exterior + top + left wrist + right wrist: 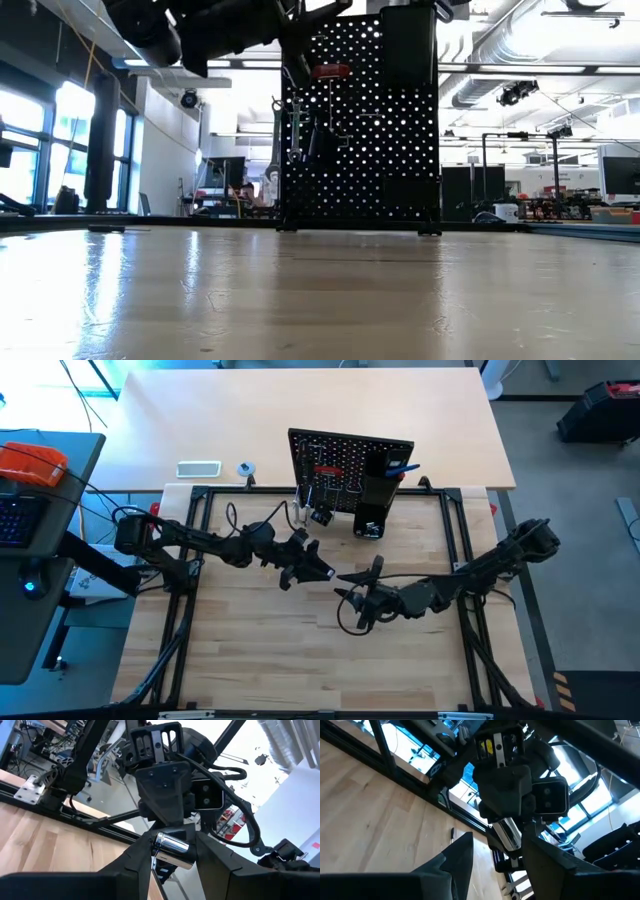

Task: Hang tools onto peg board
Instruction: Put the socket into the bottom black bin on the peg board

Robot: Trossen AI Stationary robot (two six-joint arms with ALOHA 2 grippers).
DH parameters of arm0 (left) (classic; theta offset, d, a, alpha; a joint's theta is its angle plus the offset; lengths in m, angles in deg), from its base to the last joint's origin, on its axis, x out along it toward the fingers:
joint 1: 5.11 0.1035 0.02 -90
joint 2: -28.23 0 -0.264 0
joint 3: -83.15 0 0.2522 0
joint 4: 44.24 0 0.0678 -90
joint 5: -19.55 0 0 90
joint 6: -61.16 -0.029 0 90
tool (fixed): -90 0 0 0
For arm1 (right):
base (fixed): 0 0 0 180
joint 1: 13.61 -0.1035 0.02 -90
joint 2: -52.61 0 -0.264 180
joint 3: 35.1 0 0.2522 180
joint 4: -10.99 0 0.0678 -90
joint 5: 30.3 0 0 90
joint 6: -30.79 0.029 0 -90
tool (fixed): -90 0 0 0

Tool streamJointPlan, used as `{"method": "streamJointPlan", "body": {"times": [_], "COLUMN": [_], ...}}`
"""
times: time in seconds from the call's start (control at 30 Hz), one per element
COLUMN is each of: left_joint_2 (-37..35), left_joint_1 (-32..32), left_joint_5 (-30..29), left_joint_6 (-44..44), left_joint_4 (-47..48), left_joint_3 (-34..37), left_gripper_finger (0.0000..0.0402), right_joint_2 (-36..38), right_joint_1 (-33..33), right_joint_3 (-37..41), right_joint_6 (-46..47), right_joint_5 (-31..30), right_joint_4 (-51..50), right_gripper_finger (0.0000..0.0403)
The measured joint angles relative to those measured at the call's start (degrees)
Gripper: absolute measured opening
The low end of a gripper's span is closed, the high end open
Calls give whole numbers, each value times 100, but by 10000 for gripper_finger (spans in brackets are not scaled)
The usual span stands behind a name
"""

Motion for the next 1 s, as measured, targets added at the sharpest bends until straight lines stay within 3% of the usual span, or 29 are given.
{"method": "streamJointPlan", "body": {"times": [1.0], "left_joint_2": [35], "left_joint_1": [-67], "left_joint_5": [-340], "left_joint_6": [167], "left_joint_4": [7], "left_joint_3": [4], "left_gripper_finger": [113], "right_joint_2": [-9], "right_joint_1": [537], "right_joint_3": [-4], "right_joint_6": [-175], "right_joint_5": [994], "right_joint_4": [124], "right_gripper_finger": [156]}}
